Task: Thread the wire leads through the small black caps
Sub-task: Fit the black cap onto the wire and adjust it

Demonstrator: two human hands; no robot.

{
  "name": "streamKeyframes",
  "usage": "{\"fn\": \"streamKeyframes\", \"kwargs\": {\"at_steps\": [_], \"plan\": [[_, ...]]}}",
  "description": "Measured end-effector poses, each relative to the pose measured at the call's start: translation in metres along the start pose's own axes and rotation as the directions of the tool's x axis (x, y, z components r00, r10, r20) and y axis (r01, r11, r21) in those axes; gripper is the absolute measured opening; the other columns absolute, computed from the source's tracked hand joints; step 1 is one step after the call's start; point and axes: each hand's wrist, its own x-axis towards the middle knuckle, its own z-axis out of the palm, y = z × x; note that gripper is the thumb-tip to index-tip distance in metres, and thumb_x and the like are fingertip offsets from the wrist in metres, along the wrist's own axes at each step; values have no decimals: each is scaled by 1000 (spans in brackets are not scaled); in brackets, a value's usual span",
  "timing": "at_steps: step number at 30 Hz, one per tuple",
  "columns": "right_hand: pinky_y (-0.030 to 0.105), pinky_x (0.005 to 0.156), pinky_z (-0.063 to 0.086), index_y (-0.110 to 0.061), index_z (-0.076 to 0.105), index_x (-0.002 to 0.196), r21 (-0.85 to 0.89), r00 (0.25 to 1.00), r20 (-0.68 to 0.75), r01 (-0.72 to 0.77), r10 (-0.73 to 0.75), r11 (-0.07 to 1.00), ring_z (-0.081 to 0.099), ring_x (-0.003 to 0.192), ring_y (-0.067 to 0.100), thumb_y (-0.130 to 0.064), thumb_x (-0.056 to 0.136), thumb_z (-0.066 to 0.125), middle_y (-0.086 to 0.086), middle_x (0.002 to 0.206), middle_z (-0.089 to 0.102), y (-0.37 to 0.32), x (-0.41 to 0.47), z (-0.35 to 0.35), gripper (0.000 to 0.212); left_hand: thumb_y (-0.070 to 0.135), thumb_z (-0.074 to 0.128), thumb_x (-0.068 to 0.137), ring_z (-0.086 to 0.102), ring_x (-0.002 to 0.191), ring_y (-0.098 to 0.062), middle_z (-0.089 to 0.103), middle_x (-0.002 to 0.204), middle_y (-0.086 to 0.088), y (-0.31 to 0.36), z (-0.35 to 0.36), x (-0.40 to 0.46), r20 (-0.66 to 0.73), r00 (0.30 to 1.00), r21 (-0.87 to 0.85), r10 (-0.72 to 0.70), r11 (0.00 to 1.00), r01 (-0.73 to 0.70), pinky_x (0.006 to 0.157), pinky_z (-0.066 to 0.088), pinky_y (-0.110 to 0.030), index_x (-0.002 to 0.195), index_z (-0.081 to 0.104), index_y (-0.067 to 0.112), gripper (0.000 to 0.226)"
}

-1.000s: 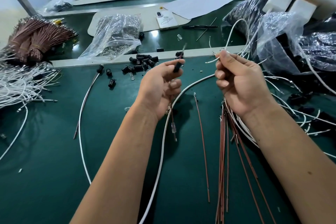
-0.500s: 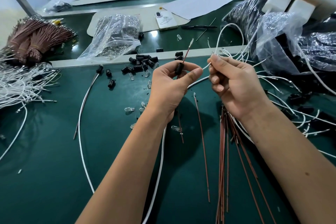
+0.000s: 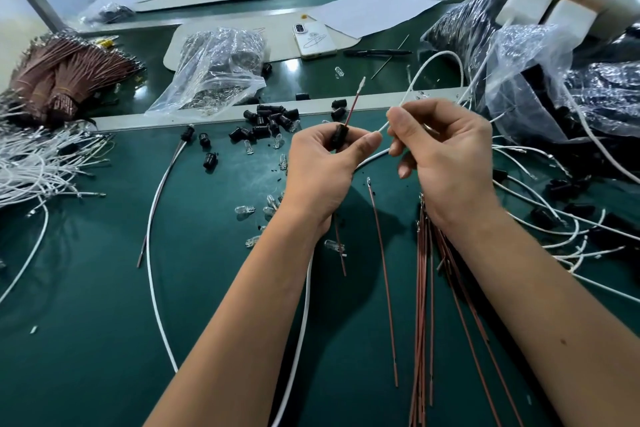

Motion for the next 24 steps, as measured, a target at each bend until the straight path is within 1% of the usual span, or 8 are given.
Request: {"fn": "streamKeyframes", "kwargs": {"at_steps": [2, 6, 13, 17, 19, 21, 23, 24], "plan": [[24, 42, 46, -11, 72, 90, -77, 996, 13, 91, -90, 993, 63, 58, 16, -10, 93, 76, 5, 74, 69, 2, 0, 0, 6, 8, 79, 85, 38, 42, 0, 48, 49, 12, 1, -1, 0, 13, 1000, 5, 2, 1000, -2, 47, 35, -10, 72, 70, 10, 15], [24, 43, 48, -12, 73, 89, -134, 993, 82, 94, -84, 986, 65, 61, 15, -10, 90, 79, 1, 78, 71, 3, 1, -3, 6, 5, 78, 85, 35, 40, 0, 46, 47, 13, 3, -3, 0, 33, 999, -16, -6, 1000, 7, 45, 33, -10, 71, 68, 8, 17], [24, 48, 52, -18, 73, 85, -98, 994, 89, 76, -67, 992, 69, 71, 20, -6, 88, 80, 2, 78, 73, 1, 1, -3, 14, 11, 77, 87, 29, 43, -7, 39, 49, 9, 5, -3, -1, 62, 997, -9, -38, 999, 39, 43, 28, -16, 72, 68, 9, 18], [24, 48, 51, -15, 72, 88, -29, 997, 70, 34, -32, 999, 71, 72, 23, -6, 90, 78, 9, 82, 75, -1, 0, -2, 10, 14, 76, 88, 27, 44, -9, 39, 50, 8, 7, -4, -2, 120, 993, -31, -12, 999, 16, 43, 26, -17, 81, 71, 3, 15], [24, 49, 50, -15, 72, 88, -1, 998, 57, 9, -9, 1000, 69, 70, 20, -7, 92, 76, 9, 84, 77, -3, 0, -3, 10, 15, 76, 88, 30, 47, -9, 42, 52, 8, 7, -7, -3, 132, 991, 4, -9, 1000, 8, 46, 27, -19, 82, 72, 6, 12], [24, 49, 49, -14, 72, 90, 2, 999, 36, -8, 8, 1000, 66, 66, 17, -8, 93, 75, 7, 84, 77, -4, 2, -5, 7, 17, 69, 91, 31, 52, -9, 42, 58, 6, 8, -9, -3, 171, 984, 2, -47, 999, 47, 52, 23, -21, 90, 75, 7, 12], [23, 48, 46, -12, 72, 90, 20, 999, 33, -34, 33, 999, 63, 64, 15, -8, 93, 74, 7, 83, 76, -5, 3, -7, 6, 15, 54, 97, 32, 59, -10, 41, 72, -3, 10, -9, -3, 209, 973, -71, -97, 991, 114, 61, 15, -28, 102, 74, 2, 25], [23, 47, 45, -12, 72, 89, 42, 998, 40, -55, 53, 998, 62, 63, 15, -7, 93, 74, 7, 83, 76, -6, 4, -7, 7, 11, 46, 99, 34, 63, -10, 42, 79, -6, 11, -8, -3, 219, 969, -109, -112, 984, 138, 62, 16, -30, 108, 73, -1, 30]]}}
